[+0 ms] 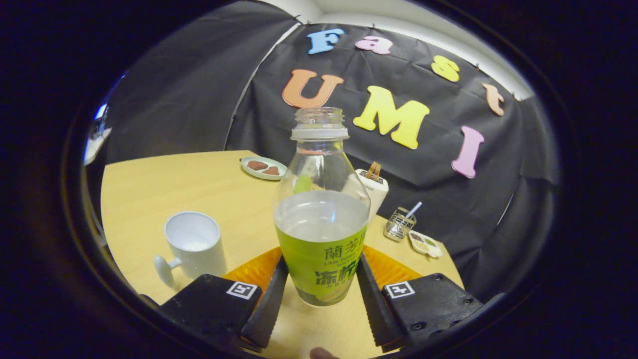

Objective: Take the bottle from table, then pour the juice into the cup, finally place the bottle on the coaster

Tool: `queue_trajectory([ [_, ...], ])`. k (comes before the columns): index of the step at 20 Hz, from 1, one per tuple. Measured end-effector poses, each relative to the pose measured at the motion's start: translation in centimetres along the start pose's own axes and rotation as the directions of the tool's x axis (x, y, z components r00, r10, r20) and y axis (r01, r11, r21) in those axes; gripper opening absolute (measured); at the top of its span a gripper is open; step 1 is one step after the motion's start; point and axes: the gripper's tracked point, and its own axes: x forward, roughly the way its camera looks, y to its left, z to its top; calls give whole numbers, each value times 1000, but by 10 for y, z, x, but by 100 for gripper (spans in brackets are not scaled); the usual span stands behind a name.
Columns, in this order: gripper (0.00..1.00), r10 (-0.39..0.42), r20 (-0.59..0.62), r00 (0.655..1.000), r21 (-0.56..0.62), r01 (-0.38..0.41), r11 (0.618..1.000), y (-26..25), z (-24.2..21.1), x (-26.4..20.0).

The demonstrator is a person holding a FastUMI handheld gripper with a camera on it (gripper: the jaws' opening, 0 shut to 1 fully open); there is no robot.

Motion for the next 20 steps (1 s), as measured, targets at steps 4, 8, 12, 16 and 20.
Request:
queue_trajectory([
  [4, 79, -101, 23, 995, -204, 103, 974, -11, 8, 5],
  [8, 79, -206, 50, 977, -381, 209, 901, -26, 4, 11],
  [12, 79, -289, 119, 950, -525, 307, 794, -34, 8, 4],
  [16, 79, -347, 178, 921, -612, 380, 693, -40, 13, -2],
  [20, 79, -375, 232, 897, -672, 427, 605, -39, 16, -3],
])
